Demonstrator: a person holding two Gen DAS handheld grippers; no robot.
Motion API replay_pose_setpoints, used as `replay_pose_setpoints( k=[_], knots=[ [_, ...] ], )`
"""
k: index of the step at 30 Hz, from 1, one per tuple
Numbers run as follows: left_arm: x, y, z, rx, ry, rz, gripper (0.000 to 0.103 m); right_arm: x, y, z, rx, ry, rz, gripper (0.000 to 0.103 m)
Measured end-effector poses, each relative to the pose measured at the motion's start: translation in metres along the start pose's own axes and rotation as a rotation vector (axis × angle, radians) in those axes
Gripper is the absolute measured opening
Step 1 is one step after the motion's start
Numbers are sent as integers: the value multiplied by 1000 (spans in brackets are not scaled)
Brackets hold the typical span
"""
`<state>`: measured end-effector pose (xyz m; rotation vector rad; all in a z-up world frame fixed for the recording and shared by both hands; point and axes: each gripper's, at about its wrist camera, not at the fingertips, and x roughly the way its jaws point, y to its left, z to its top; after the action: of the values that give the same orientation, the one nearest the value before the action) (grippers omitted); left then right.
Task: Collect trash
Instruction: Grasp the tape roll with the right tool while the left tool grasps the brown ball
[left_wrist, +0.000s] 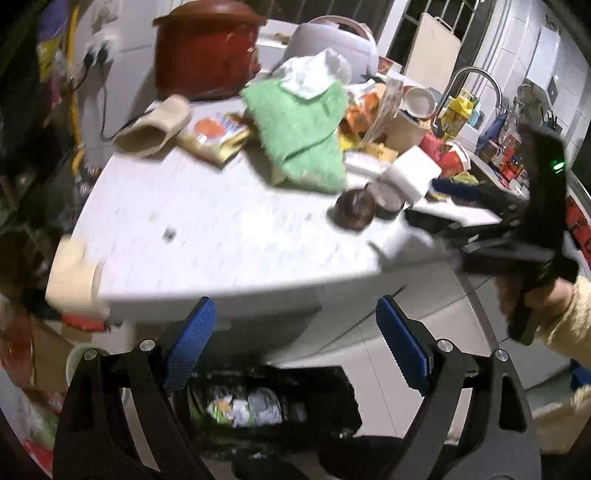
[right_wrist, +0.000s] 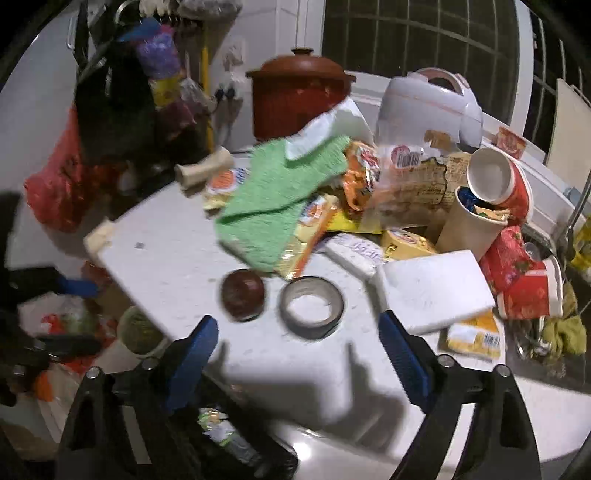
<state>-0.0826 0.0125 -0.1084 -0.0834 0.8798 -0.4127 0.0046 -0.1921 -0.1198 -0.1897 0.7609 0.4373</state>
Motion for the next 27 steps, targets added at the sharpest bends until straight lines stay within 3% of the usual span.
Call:
replay_pose_setpoints(
  k=[8,11,13,15,23,27],
  knots=[
    [4,-14,20,31,-30,18,86,38,-10,4,4,42,22,76],
    [5,-13,19,26,-21,23,86,49,-13,6,15,65,73,64],
    [8,-13,19,24,-15,21,86,50,-12,8,17,61,96,50],
    [8,-14,20,25,-17,18,86,50,-12,9,24,73,109,50],
    [24,-31,38,105,-41,5,86,-13,-33,9,174,3,199,49],
    [41,-43,51,153,-45,8,86,-51,-43,7,218,-48,188,49]
  ],
)
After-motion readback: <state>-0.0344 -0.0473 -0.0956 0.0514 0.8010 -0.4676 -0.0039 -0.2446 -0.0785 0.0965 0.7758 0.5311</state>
